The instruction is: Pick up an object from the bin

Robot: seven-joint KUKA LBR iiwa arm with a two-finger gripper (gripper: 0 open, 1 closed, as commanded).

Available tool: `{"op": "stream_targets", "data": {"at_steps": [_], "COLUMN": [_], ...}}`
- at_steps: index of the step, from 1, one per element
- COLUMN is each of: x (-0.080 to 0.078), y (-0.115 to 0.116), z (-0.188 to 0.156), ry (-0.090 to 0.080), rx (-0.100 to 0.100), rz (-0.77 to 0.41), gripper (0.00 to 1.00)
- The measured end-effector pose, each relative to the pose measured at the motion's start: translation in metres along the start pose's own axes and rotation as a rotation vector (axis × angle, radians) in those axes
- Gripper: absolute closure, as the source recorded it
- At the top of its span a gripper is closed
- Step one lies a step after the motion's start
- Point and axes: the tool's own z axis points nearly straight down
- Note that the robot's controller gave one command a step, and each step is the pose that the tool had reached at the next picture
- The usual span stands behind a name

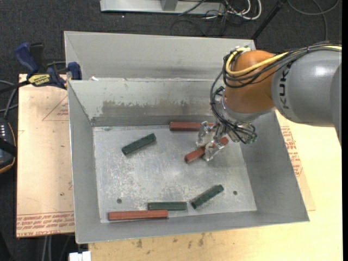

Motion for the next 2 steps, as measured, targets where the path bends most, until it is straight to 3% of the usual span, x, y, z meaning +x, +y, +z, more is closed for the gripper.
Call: {"op": "stream_targets", "data": {"at_steps": [1, 2], "x": [0.0, -0.018], "y": [0.0, -0.007], "z": [0.0, -0.111], "ry": [0.0, 0.016], "rx": [0.0, -0.004], "rz": [0.0, 0.023], "gripper": [1.0, 1.0]}}
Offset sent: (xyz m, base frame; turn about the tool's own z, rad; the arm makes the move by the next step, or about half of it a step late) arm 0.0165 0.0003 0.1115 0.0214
